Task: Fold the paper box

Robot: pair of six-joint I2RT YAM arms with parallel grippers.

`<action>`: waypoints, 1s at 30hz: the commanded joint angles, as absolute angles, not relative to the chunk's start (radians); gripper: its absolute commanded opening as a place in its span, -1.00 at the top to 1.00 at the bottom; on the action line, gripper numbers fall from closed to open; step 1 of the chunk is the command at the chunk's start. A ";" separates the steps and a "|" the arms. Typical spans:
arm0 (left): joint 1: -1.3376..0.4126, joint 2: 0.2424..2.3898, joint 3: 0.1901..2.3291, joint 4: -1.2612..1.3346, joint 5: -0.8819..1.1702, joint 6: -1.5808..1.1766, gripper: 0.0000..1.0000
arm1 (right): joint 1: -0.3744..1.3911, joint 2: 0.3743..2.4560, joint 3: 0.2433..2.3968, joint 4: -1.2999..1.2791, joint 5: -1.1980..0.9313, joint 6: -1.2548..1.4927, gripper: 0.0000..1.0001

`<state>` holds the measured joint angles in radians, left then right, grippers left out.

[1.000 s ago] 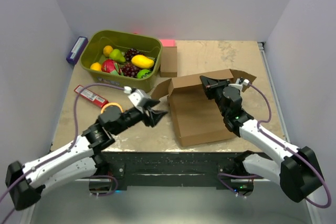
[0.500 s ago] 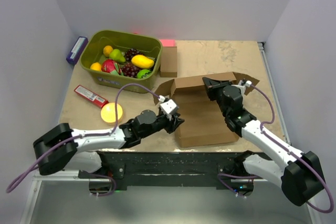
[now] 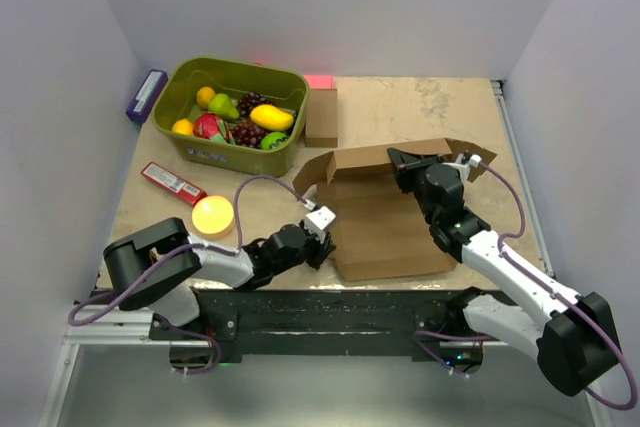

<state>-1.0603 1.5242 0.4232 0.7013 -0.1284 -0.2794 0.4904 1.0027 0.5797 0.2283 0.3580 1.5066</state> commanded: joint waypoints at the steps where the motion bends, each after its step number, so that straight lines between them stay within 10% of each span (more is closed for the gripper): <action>1: -1.055 1.572 0.353 0.827 -0.163 -0.403 0.54 | 0.491 0.979 0.592 0.201 0.416 1.479 1.00; 16: -1.054 1.565 0.351 0.738 -0.221 -0.469 0.59 | 0.492 0.882 0.574 0.127 0.456 1.430 1.00; 30: -1.035 1.183 0.445 0.524 -0.132 -0.503 0.14 | 0.494 0.799 0.463 0.144 0.380 1.451 1.00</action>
